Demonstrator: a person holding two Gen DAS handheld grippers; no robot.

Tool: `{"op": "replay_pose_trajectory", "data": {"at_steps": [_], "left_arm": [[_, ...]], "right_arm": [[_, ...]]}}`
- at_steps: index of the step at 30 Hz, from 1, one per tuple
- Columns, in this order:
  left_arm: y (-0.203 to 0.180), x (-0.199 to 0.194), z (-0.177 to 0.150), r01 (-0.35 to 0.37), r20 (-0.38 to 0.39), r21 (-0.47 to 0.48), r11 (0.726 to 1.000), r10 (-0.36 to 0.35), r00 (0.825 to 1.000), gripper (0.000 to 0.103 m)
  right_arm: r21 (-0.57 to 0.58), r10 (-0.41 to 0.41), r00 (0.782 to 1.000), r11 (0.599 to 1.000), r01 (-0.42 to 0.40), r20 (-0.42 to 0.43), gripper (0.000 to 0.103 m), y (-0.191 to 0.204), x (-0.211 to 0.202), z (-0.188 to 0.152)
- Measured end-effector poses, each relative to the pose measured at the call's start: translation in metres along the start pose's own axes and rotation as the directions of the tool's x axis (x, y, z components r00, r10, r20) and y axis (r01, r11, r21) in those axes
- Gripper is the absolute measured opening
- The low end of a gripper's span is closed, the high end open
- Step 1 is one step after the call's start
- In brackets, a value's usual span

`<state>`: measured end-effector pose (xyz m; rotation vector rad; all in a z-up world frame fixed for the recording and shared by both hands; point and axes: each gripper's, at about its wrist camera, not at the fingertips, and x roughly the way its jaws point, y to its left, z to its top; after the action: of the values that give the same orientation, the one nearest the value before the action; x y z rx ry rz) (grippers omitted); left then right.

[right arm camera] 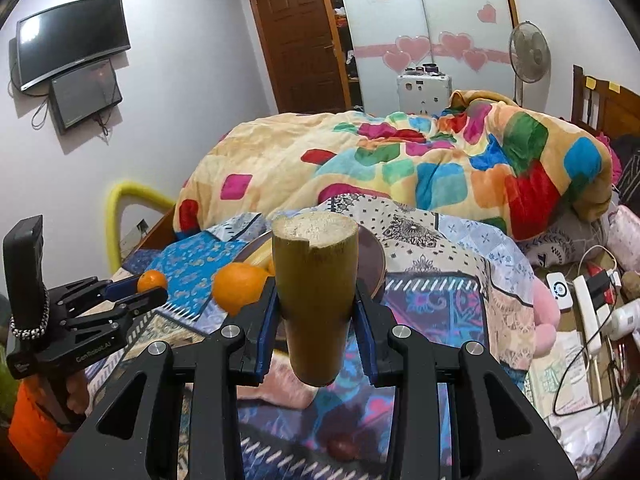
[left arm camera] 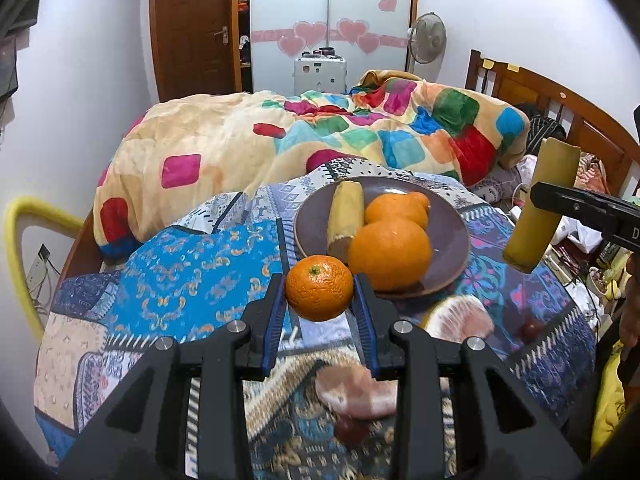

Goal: Organize fruits
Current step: 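Grasp and lift the tangerine with the left tool while the right tool holds the yellow fruit, then lower both held fruits onto the dark plate and open both tools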

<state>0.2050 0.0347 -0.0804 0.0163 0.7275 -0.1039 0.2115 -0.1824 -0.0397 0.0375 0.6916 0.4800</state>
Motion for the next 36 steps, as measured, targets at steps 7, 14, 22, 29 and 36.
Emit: {"op": "replay_pose_trajectory", "data": {"at_steps": [7,14,22,29,36], "left_arm": [[0.005,0.036,0.015,-0.001,-0.037,0.022,1.0,0.002,0.999,0.034],[0.012,0.067,0.025,-0.024,-0.083,0.036,0.999,0.027,0.996,0.034],[0.012,0.095,0.036,-0.033,-0.134,0.049,0.998,0.039,0.99,0.034],[0.015,0.106,0.044,-0.002,-0.156,0.034,0.999,0.007,0.988,0.034],[0.022,0.111,0.039,0.033,-0.182,0.006,0.999,-0.031,0.983,0.034]], "right_arm": [[0.007,0.005,1.0,1.0,-0.004,-0.023,0.032,-0.003,0.036,0.011],[0.007,0.033,0.998,0.999,-0.033,-0.06,0.032,-0.001,0.062,0.014],[-0.009,0.014,0.997,1.0,-0.015,-0.07,0.032,-0.005,0.077,0.018],[-0.023,-0.027,0.995,0.999,0.025,-0.099,0.04,-0.011,0.089,0.014],[-0.019,-0.025,0.989,1.0,0.022,-0.147,0.05,-0.017,0.101,0.012]]}}
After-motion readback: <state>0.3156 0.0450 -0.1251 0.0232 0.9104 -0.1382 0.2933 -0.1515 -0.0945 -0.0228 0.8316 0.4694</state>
